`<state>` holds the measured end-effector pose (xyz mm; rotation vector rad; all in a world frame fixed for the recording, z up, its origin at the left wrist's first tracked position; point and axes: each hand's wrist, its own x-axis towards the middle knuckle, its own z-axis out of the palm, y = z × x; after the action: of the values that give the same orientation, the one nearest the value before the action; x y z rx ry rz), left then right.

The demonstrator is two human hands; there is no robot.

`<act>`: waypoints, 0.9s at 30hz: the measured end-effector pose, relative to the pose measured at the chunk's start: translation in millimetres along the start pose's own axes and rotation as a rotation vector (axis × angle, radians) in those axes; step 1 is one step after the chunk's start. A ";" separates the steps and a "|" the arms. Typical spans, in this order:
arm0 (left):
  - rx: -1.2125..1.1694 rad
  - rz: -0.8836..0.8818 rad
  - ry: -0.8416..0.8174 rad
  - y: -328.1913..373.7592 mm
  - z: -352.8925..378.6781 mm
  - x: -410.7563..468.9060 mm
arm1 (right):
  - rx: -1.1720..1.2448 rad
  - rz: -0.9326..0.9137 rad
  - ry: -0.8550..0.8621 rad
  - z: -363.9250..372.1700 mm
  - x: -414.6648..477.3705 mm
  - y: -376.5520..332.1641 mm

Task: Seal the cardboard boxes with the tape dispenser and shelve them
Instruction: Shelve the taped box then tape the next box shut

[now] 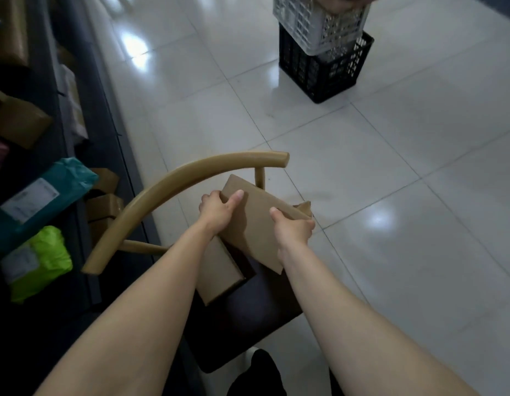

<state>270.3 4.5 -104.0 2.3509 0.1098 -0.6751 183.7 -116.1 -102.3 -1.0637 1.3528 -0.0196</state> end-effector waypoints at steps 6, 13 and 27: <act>-0.119 -0.069 0.190 18.7 -36.2 -82.5 | -0.112 -0.120 -0.111 -25.2 -71.3 -29.3; -0.287 -0.147 0.536 43.4 -110.1 -176.8 | -0.250 -0.343 -0.440 -29.9 -158.3 -76.6; -0.693 -0.340 1.286 47.4 -159.0 -380.8 | -0.480 -0.765 -1.200 -45.9 -319.1 -96.5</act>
<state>23.9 107.4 214.2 1.7138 1.1053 0.7330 108.1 -16.0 209.9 -1.5540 -0.1800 0.3401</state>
